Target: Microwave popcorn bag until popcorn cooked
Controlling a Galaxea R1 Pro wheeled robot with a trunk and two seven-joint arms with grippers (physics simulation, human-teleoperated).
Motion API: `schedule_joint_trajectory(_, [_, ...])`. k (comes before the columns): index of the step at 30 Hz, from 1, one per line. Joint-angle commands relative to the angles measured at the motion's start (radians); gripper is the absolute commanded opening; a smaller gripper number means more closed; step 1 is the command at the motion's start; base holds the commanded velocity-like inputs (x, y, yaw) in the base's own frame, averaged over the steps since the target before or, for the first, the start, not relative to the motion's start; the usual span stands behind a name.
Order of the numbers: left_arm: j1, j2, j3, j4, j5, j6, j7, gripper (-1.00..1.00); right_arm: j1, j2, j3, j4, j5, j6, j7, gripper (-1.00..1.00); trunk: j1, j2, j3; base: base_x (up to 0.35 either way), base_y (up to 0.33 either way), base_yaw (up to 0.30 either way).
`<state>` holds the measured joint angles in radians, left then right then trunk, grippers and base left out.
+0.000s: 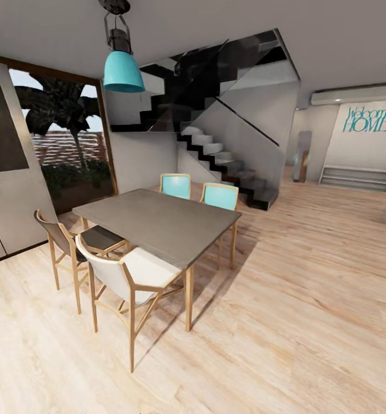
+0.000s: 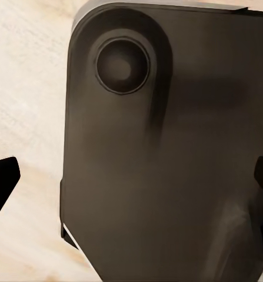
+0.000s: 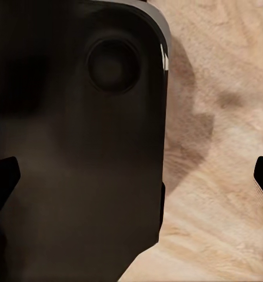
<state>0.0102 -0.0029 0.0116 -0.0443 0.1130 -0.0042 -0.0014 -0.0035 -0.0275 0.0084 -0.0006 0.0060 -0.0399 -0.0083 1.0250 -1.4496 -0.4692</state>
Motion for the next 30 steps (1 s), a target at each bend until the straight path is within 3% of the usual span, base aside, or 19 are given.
schedule_joint_trajectory(1, [0.001,0.000,0.000,-0.002,0.010,0.000,0.000,1.00,-0.001,0.000,0.001,0.001,0.000,-0.003,-0.001,1.00,0.000,0.000,-0.001,0.000,0.000,0.270])
schedule_joint_trajectory(30, [0.001,0.000,0.001,-0.002,0.010,0.000,0.000,1.00,-0.001,0.000,0.001,0.001,0.000,-0.003,-0.001,1.00,0.000,0.000,-0.001,0.000,0.000,0.270])
